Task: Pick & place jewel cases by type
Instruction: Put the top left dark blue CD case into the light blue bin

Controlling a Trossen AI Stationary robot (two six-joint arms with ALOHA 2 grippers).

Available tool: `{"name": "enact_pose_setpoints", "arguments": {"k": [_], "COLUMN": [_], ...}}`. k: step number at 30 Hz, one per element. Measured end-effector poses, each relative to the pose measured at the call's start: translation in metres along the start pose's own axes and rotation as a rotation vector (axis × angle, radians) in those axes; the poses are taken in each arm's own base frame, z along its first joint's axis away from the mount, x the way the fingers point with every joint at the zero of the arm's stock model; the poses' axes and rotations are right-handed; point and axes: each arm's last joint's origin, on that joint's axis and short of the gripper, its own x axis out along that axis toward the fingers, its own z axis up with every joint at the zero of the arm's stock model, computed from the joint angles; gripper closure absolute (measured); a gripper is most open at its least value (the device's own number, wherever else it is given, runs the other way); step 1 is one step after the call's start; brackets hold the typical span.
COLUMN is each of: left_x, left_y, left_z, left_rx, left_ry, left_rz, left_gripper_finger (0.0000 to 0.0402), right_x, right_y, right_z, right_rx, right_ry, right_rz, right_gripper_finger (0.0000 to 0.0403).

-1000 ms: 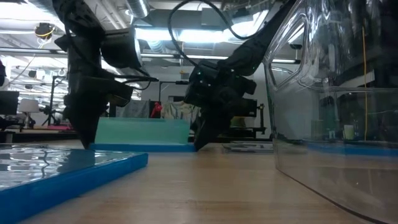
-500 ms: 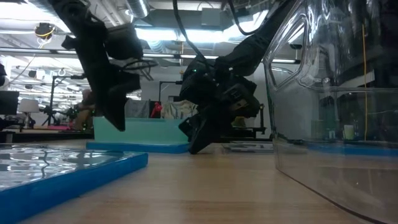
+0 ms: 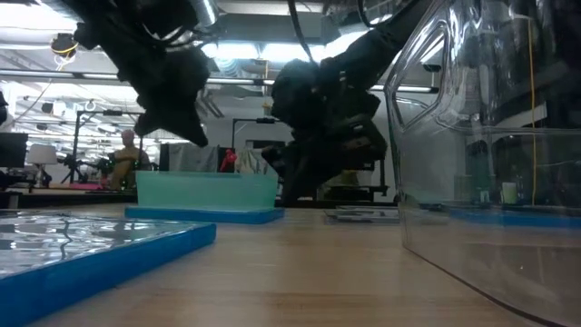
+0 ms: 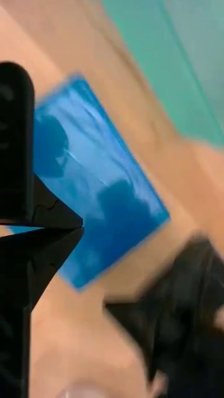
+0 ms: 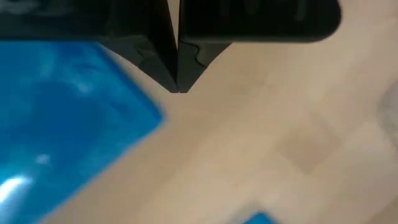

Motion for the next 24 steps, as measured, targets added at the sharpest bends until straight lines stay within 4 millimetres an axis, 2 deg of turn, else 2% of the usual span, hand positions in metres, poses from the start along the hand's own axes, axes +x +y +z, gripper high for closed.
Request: {"name": "enact_pose_setpoints", "arguments": {"k": [7,16,20,24], "left_x": [0.024,0.065,0.075,0.073], "left_y": [-0.011,-0.019,-0.026,-0.039], "left_z": [-0.013,-0.021,-0.027,-0.029], "left_rx": [0.018,0.019,0.038,0.098], "left_ry": [0.065,0.114,0.171,0.181], "left_rz": [-0.009,-0.111,-0.15,-0.2], "left_gripper_finger": [0.0399,0.0399,0.0401,0.0399], "right_x": [-0.013,-0.017,-0.019,-0.022], "right_y": [-0.018,-0.025,-0.028,-0.032], "right_z": [0.0,-0.001,-0.004,-0.007], "right_rx": [0.003,0.025,0.032,0.042], "right_ry": [0.042,0.095,0.135,0.135], "right_rz": [-0.216,-0.348,-0.405,-0.417], "right_gripper_finger": [0.0395,0.0395,0.0395,0.0395]}}
